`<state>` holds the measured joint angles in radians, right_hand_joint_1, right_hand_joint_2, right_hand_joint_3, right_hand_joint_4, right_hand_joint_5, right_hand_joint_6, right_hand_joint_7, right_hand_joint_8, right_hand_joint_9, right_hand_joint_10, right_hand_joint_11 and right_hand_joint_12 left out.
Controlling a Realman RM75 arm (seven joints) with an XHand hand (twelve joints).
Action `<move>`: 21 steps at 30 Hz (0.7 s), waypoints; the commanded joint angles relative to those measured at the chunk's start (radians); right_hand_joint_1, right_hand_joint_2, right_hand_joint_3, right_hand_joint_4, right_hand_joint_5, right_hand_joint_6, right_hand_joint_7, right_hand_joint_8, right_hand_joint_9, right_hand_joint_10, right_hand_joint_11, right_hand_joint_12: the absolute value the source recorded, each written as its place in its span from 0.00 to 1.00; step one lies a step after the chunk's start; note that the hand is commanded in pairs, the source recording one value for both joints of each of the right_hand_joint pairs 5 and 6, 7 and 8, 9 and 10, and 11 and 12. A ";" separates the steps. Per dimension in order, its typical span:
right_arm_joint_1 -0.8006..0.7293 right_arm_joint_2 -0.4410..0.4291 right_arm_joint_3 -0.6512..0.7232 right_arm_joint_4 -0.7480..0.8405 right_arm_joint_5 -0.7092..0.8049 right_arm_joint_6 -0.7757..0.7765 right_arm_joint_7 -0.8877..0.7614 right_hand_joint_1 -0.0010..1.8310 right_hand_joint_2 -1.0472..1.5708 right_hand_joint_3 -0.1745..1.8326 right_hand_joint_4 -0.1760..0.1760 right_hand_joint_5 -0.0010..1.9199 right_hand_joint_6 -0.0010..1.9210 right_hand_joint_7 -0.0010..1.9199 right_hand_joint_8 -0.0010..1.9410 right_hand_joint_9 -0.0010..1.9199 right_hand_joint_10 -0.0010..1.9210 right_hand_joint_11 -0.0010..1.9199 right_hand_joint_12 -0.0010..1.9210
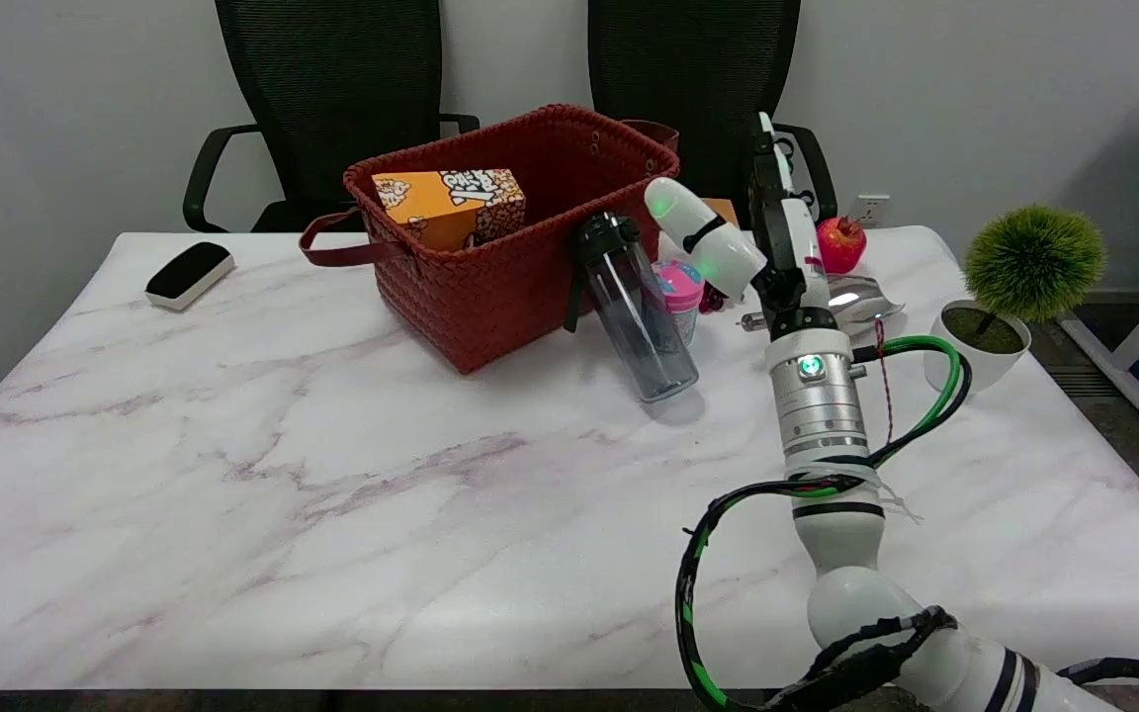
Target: Pick up the black water bottle.
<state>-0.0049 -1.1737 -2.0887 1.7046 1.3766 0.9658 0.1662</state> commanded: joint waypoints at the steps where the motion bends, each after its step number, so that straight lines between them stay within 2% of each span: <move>1: -0.005 0.021 -0.004 -0.010 -0.022 0.007 0.038 0.38 0.71 0.00 0.50 0.00 0.00 0.00 0.00 0.00 0.00 0.00 0.00; 7: 0.005 0.021 -0.003 0.015 -0.041 -0.047 0.006 0.40 0.68 0.01 0.50 0.00 0.00 0.00 0.00 0.00 0.00 0.00 0.00; 8: 0.007 0.021 -0.005 0.022 -0.040 -0.065 -0.008 0.42 0.65 0.03 0.50 0.00 0.00 0.00 0.00 0.00 0.00 0.00 0.00; 12: 0.009 0.002 -0.023 0.065 -0.003 -0.107 -0.177 0.46 0.59 0.08 0.50 0.00 0.00 0.00 0.00 0.00 0.00 0.00 0.00; 21: -0.001 -0.042 -0.088 0.152 0.107 0.015 -0.594 0.52 0.53 0.11 0.50 0.00 0.00 0.00 0.00 0.00 0.00 0.00 0.00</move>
<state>-0.0039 -1.1668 -2.1005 1.7334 1.3648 0.9204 0.0643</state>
